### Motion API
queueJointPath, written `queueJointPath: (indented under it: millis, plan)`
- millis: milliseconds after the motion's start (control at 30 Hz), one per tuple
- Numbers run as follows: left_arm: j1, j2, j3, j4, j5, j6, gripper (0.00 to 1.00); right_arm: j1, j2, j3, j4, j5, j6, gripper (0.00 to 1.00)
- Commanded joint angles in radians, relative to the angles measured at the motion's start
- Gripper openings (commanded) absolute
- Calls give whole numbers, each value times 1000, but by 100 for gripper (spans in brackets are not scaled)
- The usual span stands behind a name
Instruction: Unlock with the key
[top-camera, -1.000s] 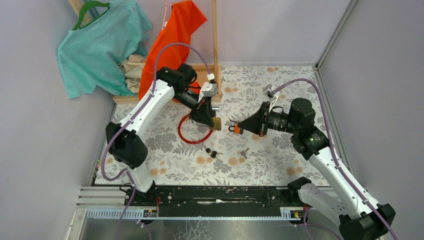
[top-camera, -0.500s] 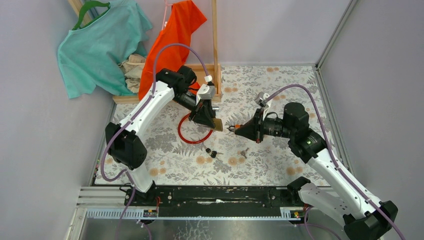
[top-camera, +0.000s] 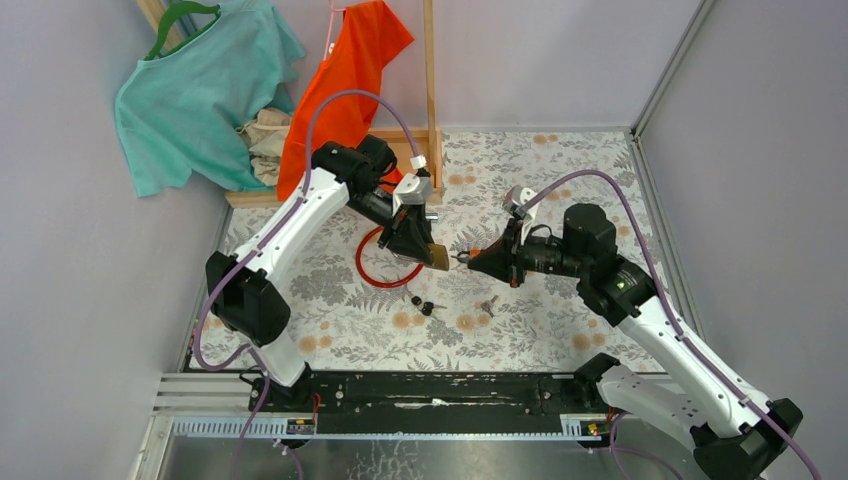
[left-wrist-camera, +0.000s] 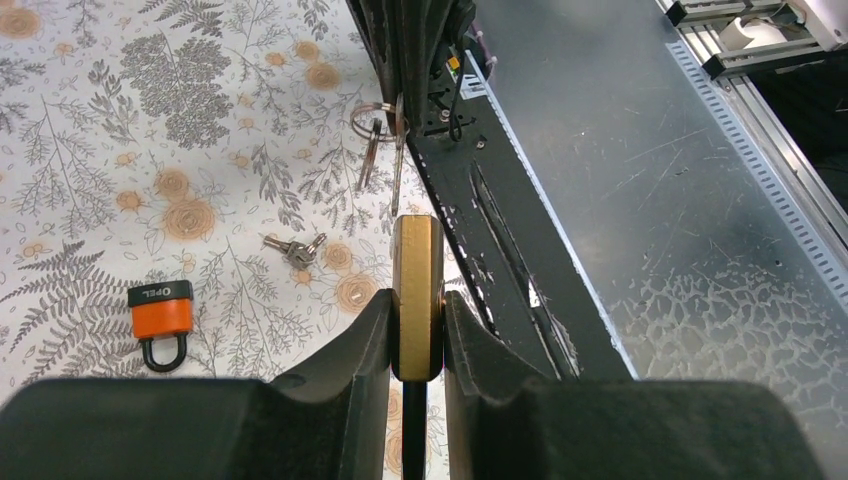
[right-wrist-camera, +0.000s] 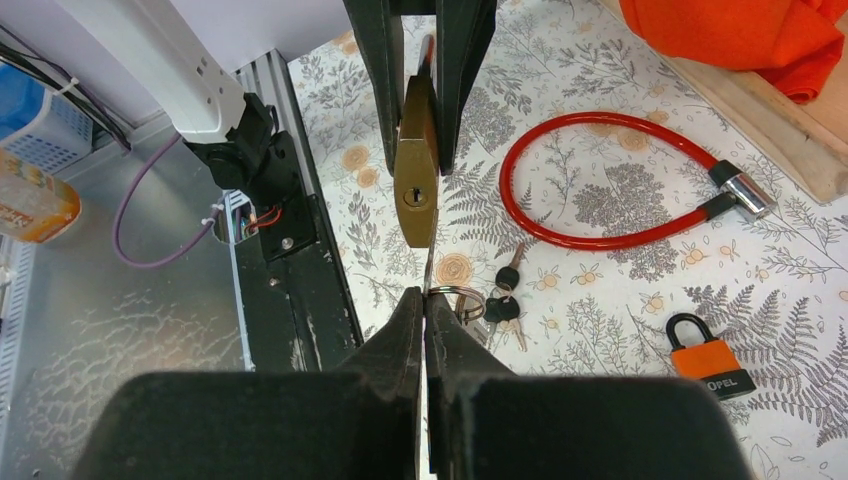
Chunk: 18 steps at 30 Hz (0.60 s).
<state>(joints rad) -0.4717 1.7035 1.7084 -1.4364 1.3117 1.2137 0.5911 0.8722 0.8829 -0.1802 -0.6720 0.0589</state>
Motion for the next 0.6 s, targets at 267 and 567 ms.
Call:
queueJointPath:
  millis: [267, 567]
  plan:
    - [-25, -51, -10, -15, 81, -25, 0, 30, -9, 68, -24, 26, -61, 0]
    - [-27, -45, -9, -15, 86, -33, 0, 37, 1, 96, -45, 11, -66, 0]
